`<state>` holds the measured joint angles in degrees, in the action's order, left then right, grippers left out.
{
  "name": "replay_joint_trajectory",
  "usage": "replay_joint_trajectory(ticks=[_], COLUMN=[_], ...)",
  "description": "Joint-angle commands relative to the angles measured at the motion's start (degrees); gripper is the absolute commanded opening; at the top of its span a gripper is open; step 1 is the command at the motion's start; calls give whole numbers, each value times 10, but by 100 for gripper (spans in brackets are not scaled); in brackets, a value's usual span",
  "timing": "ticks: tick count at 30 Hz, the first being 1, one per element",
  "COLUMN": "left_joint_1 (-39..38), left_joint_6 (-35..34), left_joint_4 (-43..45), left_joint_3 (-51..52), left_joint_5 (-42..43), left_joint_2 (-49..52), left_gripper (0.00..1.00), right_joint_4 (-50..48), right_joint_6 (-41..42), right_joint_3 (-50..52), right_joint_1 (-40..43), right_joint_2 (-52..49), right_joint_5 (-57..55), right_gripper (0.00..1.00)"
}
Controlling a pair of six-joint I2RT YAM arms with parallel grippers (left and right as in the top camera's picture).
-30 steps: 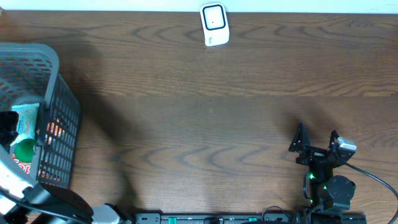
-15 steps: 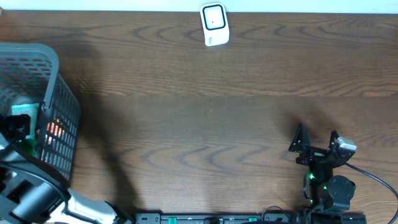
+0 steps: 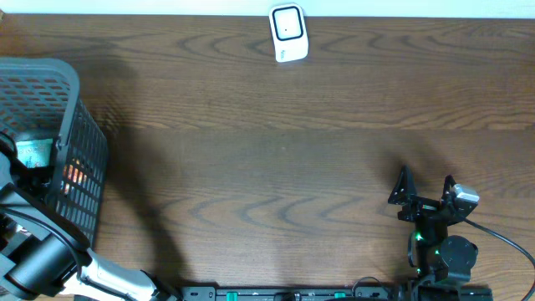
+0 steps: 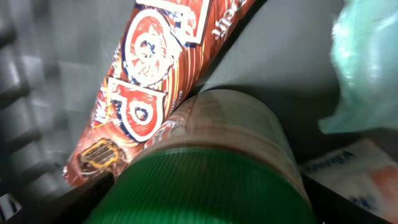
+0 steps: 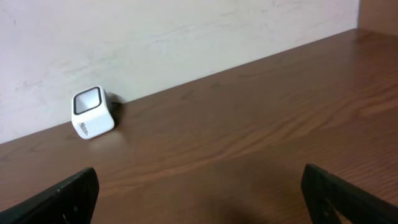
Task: Scan the item barcode
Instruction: 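Move left gripper into basket and grasp green-lidded jar, then lift jar out and place it on table center with left gripper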
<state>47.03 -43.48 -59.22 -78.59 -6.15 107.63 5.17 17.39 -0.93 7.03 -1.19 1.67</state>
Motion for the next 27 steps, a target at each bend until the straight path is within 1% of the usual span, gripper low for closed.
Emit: replay_joint_trajectory(ticks=[1, 4, 8, 13, 16, 20, 24, 27], left_joint_1=[-2, -2, -2, -2, -2, -2, -2, -2], left_joint_6=[1, 2, 6, 21, 29, 45, 79, 92], left_joint_4=[16, 22, 25, 21, 4, -9, -11, -12], left_joint_3=[23, 24, 24, 15, -2, -32, -65, -83], left_joint_5=[-6, -7, -7, -6, 13, 53, 122, 184], left_joint_2=[6, 6, 6, 0, -12, -55, -131, -203], left_gripper=[89, 85, 69, 60, 59, 59, 60, 61], right_joint_4=[2, 2, 2, 2, 2, 2, 2, 2], right_joint_6=[2, 2, 2, 2, 2, 2, 2, 2], right_joint_3=[1, 1, 1, 1, 1, 1, 1, 1], right_joint_1=[-4, -4, -4, -4, -4, -4, -4, -4], right_joint_2=[0, 0, 0, 0, 0, 0, 0, 0], right_joint_5=[-1, -1, -1, -1, -1, -1, -1, -1], right_gripper=[99, 99, 99, 99, 99, 99, 99, 99])
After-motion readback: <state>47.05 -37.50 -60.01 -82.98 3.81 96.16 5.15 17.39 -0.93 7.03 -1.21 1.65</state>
